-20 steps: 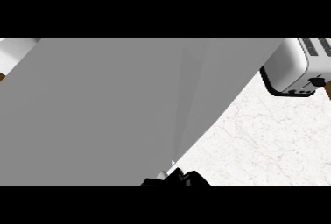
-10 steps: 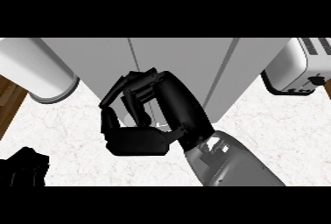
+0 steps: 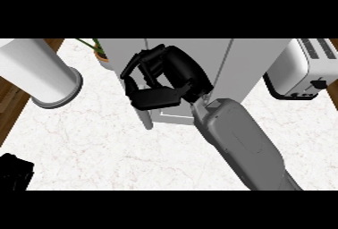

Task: Pick up the bottled water, place it into the cabinet and close the cabinet

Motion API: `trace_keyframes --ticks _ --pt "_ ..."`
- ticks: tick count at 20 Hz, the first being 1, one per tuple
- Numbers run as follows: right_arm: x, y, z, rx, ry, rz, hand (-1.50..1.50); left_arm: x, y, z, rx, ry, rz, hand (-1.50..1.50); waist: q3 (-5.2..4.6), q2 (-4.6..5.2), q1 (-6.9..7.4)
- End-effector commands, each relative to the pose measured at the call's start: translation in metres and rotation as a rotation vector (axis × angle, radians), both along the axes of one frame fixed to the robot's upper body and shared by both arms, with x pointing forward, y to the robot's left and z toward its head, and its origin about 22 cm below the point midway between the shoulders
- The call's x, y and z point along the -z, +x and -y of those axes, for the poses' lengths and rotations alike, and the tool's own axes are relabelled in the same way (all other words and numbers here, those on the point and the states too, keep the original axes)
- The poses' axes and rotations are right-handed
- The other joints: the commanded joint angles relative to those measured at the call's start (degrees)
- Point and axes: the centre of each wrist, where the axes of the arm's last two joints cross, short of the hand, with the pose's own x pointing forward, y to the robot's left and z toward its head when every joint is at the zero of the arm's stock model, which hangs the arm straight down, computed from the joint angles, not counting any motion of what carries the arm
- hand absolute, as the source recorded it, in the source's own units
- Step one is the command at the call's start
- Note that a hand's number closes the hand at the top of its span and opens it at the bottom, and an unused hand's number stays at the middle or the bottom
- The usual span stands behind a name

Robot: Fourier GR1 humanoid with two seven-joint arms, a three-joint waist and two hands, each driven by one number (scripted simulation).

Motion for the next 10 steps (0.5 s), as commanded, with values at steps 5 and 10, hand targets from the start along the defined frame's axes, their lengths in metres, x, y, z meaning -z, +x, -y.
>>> trace_keyframes --ticks 5,10 --pt "0.018 0.054 0.059 0.159 -0.034 -0.027 1.5 -0.004 0.001 0.006 0.048 -0.005 -0.005 1.5 0.25 2.4 0.12" --pt "0.018 0.06 0.068 0.148 -0.036 -0.02 1.5 -0.005 0.005 0.016 0.038 -0.009 0.017 1.5 0.26 2.51 0.19"
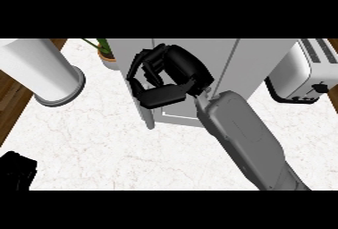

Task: Pick up the bottled water, place it into the cabinet and close the cabinet

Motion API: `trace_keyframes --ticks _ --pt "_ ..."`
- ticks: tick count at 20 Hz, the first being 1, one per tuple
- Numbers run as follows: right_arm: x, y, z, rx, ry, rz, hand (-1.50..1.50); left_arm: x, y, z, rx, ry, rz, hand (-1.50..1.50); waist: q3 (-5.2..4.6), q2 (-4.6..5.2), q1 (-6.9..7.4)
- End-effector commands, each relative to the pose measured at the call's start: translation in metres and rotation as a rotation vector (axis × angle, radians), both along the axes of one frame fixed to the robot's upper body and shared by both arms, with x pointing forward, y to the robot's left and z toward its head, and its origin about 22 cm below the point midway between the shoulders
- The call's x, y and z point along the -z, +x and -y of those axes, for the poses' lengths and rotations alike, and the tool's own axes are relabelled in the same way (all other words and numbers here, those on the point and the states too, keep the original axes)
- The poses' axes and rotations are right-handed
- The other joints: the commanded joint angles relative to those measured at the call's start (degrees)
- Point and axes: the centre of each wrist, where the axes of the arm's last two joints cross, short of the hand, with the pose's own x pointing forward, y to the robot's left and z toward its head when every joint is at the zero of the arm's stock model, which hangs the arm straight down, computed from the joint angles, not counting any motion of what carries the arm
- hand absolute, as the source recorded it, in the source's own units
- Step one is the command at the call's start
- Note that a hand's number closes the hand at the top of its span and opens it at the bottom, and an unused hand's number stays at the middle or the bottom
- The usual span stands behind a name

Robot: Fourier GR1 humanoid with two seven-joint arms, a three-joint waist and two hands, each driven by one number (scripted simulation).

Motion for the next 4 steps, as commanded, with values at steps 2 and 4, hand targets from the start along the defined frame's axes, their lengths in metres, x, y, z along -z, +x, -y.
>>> trace_keyframes --ticks 2,4 --pt "0.012 0.044 0.061 0.26 -0.041 -0.076 1.5 -0.007 0.007 0.003 0.016 -0.005 0.013 1.5 0.91 3.48 -1.05" --pt "0.01 0.046 0.063 0.253 -0.034 -0.074 1.5 -0.008 0.009 0.011 0.014 -0.003 0.017 1.5 0.95 3.47 -1.33"
